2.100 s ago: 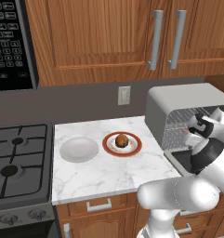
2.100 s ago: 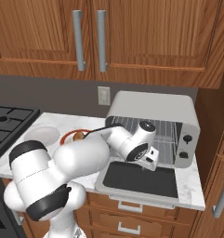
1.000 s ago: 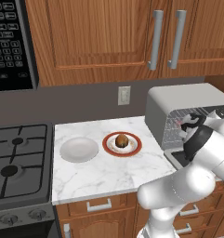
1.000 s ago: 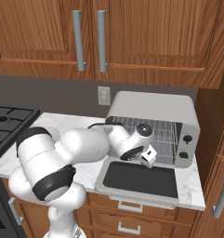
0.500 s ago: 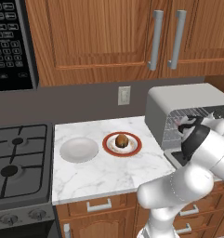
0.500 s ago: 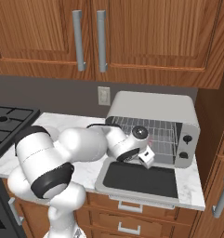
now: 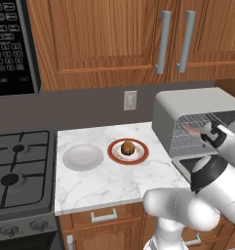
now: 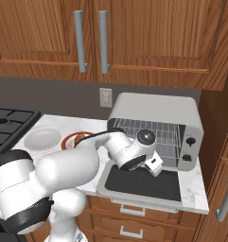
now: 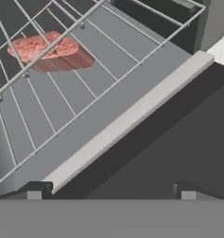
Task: Open the toaster oven door. Place the bread on the top rack in the toaster oven and place the steak on the bottom rack.
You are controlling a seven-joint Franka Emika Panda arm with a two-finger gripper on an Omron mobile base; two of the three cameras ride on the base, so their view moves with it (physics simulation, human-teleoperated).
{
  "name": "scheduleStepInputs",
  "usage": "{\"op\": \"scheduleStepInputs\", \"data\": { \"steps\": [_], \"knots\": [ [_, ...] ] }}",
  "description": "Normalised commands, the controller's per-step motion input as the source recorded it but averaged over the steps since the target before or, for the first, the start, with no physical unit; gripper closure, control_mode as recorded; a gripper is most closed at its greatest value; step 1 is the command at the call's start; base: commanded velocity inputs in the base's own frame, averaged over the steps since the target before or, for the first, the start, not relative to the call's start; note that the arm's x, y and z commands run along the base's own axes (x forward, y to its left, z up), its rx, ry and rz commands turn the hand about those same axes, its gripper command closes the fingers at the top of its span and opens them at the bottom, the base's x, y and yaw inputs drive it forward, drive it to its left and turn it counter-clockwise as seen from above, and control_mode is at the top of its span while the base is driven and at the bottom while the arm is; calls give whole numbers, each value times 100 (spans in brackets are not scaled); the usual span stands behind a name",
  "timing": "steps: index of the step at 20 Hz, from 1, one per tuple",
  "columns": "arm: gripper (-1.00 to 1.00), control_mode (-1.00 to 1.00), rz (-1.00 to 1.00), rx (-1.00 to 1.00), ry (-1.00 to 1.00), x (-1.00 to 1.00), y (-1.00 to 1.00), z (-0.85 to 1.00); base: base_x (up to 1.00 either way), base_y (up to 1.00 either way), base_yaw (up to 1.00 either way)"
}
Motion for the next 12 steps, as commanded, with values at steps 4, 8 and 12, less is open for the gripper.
{"op": "scheduleStepInputs", "data": {
  "steps": [4,8,12],
  "knots": [
    [-100,-100,11,0,-6,-54,-21,69,0,0,0],
    [-100,-100,18,0,-13,-23,-10,37,0,0,0],
    [-100,-100,28,0,-24,-14,1,1,0,0,0]
  ]
}}
